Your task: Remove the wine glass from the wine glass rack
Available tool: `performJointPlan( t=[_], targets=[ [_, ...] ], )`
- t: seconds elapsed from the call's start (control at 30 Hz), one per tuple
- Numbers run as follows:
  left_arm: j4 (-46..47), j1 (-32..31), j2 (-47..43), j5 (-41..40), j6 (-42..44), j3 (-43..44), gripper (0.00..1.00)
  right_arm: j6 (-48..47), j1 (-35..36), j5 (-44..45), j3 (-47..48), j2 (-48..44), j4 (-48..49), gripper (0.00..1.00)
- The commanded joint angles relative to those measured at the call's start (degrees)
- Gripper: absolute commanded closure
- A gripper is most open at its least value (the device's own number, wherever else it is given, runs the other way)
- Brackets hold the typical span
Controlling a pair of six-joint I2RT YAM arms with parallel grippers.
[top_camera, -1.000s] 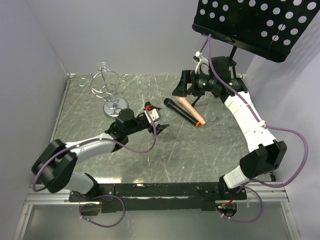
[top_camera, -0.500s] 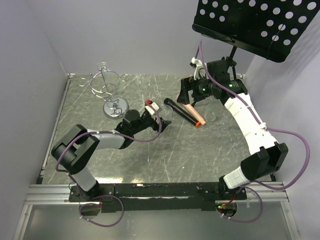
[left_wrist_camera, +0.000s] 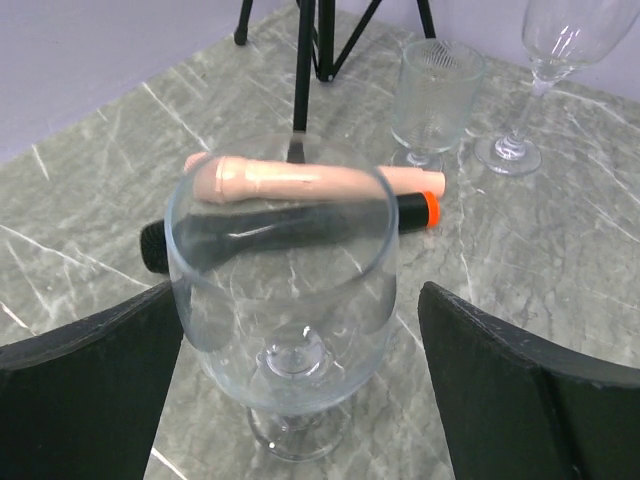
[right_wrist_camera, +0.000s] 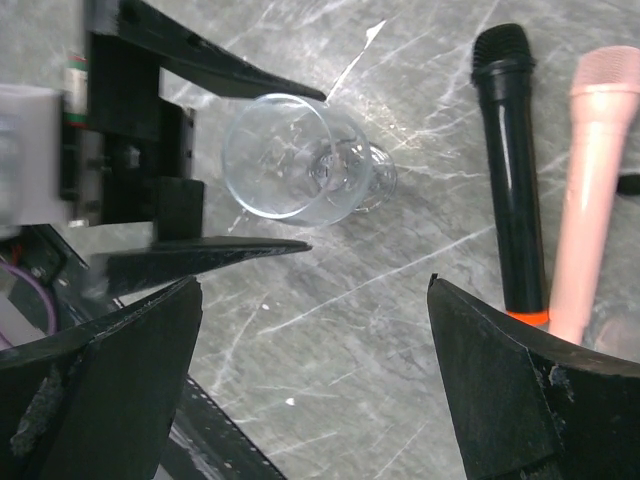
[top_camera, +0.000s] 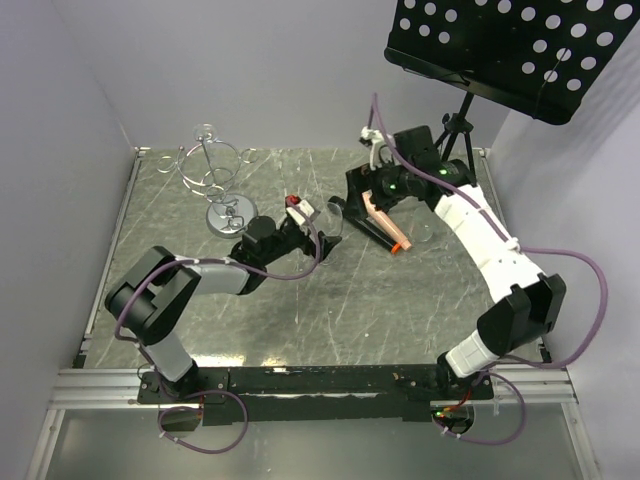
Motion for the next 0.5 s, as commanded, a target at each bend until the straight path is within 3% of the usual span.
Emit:
performJointPlan(
  t=[0.0, 0.2, 0.47],
  targets=[
    [0.1, 0.1, -6.7, 4.0, 3.9, -0.8, 0.00, -5.7, 3.6, 0.3, 2.4, 2.9, 1.0, 0.00],
    [-7.6, 0.3, -14.2, 2.6, 10.0, -5.1, 0.00, -12.9, 7.3, 0.8, 4.2, 5.8, 2.1, 0.00],
    [-21.9, 1.6, -28.2, -1.9, 14.2, -10.0, 0.00, -12.4, 10.2, 4.5, 6.6, 9.8, 4.0, 0.00]
  ],
)
